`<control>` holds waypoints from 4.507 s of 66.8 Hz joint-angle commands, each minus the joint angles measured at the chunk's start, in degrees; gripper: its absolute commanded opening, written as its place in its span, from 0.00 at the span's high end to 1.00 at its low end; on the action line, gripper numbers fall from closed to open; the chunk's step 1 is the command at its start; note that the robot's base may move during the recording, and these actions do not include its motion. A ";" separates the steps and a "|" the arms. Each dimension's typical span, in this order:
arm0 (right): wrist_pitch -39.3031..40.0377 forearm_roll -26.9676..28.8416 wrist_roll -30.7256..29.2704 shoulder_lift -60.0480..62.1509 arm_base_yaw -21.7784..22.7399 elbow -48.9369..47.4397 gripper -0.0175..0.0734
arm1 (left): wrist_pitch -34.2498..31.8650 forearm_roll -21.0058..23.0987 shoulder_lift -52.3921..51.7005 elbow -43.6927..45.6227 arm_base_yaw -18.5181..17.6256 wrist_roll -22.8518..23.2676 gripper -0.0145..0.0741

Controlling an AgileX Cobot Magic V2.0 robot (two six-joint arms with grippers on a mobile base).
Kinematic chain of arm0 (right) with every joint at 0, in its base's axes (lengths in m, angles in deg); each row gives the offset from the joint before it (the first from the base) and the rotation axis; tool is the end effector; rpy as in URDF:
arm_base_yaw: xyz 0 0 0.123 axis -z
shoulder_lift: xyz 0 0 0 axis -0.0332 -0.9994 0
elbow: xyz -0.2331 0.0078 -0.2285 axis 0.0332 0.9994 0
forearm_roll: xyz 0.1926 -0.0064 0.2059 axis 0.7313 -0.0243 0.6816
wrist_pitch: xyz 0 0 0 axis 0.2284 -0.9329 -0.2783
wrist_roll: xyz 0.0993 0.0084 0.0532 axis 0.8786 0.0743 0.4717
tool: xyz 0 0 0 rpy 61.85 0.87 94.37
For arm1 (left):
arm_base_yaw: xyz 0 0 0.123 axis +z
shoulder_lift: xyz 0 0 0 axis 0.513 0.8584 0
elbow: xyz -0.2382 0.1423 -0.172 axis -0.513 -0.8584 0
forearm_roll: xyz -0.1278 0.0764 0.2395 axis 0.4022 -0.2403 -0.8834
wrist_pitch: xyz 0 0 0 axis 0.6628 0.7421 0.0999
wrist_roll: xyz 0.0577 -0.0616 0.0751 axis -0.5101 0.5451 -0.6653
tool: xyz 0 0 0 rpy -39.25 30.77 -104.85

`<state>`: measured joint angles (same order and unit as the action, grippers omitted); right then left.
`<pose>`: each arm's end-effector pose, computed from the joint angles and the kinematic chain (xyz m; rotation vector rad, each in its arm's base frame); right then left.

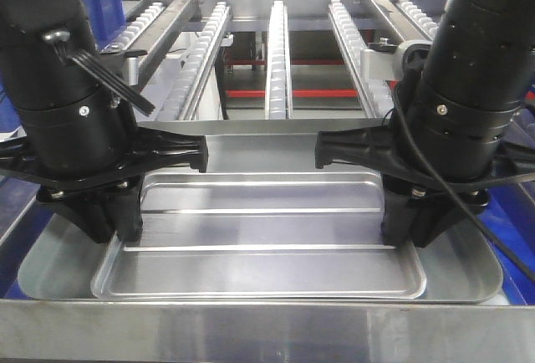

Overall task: Grab silver tray and place in blue box
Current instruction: 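Close both grippers on the tray's side rims, then lift the silver tray with both grippers and pull it toward the robot, then hold the tray level with both grippers while the base turns and drives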

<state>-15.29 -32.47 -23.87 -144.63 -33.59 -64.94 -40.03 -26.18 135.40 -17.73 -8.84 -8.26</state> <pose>0.2931 0.1689 0.1877 0.1783 2.7535 0.2123 0.2843 -0.2156 0.1889 0.0846 2.7729 -0.1452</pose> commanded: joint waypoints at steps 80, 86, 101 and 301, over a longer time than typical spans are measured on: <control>-15.73 -5.14 15.21 16.31 -15.34 -1.89 0.75 | 17.38 1.24 -21.49 1.02 -10.63 6.64 0.85; -16.05 -6.73 18.43 17.90 -18.83 -1.23 0.75 | 17.13 0.85 -24.11 -2.35 -13.22 8.99 0.85; -18.81 -8.34 23.24 19.85 -24.87 -1.23 0.75 | 19.39 -3.89 -29.05 -7.01 -20.74 18.77 0.85; -17.10 -9.05 26.64 25.47 -26.64 4.73 0.75 | 21.06 -6.18 -29.48 -7.01 -25.92 22.77 0.85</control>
<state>-35.30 -39.94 2.40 -120.68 -59.91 -58.59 -16.99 -32.01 107.06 -26.30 -34.23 14.13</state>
